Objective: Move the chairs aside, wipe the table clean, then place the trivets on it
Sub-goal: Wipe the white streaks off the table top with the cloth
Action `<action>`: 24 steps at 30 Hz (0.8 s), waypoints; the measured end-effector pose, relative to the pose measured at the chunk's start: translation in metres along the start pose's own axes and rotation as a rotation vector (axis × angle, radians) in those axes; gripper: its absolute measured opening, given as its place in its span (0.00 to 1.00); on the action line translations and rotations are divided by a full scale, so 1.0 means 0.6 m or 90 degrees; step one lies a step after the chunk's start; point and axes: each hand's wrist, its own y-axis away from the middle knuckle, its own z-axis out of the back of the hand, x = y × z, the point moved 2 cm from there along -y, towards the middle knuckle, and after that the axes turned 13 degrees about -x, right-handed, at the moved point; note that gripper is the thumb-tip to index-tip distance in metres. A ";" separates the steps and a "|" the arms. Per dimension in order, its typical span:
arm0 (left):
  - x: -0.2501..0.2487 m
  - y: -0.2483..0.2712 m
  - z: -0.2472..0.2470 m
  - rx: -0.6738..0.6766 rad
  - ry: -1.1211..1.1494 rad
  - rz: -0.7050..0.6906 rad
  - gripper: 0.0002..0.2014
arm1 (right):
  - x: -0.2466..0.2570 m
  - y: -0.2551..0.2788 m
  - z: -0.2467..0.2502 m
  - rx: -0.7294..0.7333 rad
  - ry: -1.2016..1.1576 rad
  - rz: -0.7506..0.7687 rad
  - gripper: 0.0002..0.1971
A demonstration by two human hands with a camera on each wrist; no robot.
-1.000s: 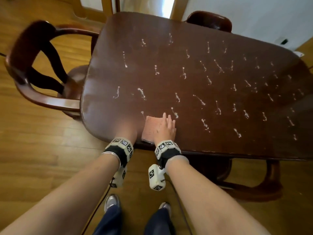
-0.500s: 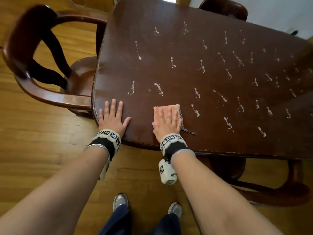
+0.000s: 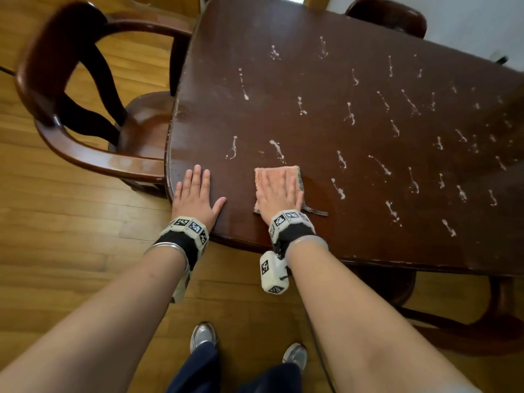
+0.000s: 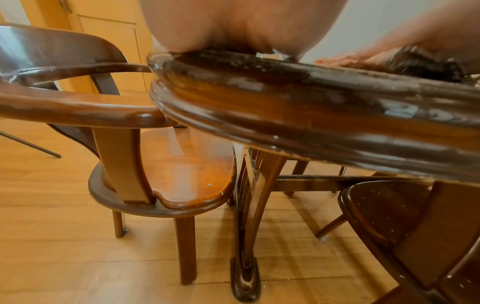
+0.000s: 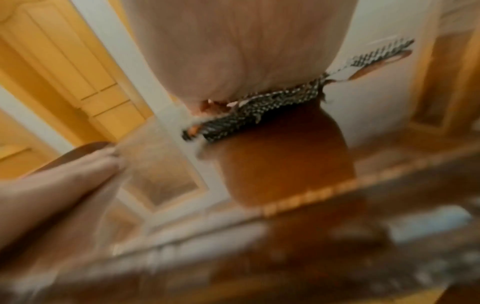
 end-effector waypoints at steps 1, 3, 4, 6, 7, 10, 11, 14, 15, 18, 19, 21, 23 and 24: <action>-0.001 0.000 0.000 -0.001 -0.003 -0.001 0.36 | -0.001 0.010 -0.005 0.000 0.022 0.025 0.27; 0.000 0.000 0.000 -0.003 0.000 0.002 0.36 | -0.025 0.034 -0.009 0.014 0.049 0.056 0.26; 0.000 0.000 0.000 -0.003 0.002 0.004 0.36 | -0.044 0.043 -0.006 0.017 0.053 0.046 0.26; -0.001 0.001 0.001 0.005 0.007 0.004 0.36 | -0.082 0.048 0.002 0.010 0.045 -0.031 0.27; -0.002 0.001 0.001 0.007 0.011 0.007 0.36 | -0.091 0.046 0.005 0.004 0.038 -0.073 0.28; -0.006 0.000 0.006 0.016 -0.004 0.011 0.35 | -0.061 0.029 0.005 -0.012 0.015 -0.142 0.29; -0.008 0.000 0.008 0.028 -0.008 0.012 0.35 | -0.037 0.024 0.002 -0.017 0.002 -0.136 0.30; -0.008 -0.002 0.009 0.029 -0.013 0.020 0.35 | 0.034 0.025 -0.018 -0.021 0.006 -0.023 0.29; -0.008 -0.002 0.010 0.027 -0.013 0.023 0.35 | 0.044 0.035 -0.025 -0.018 0.017 0.013 0.29; -0.004 -0.004 0.008 0.026 -0.012 0.018 0.35 | 0.013 0.081 -0.037 -0.018 0.054 0.075 0.28; -0.005 -0.002 0.007 0.026 -0.006 0.021 0.35 | -0.018 0.095 -0.034 -0.020 0.055 0.064 0.27; -0.005 -0.003 0.006 0.030 0.000 0.027 0.36 | -0.083 0.110 -0.024 -0.028 0.038 -0.015 0.28; -0.007 -0.004 0.006 0.030 0.001 0.027 0.36 | -0.132 0.110 -0.013 -0.038 0.022 -0.115 0.29; -0.008 -0.005 0.007 0.025 -0.002 0.027 0.36 | -0.140 0.107 -0.010 -0.043 0.025 -0.151 0.29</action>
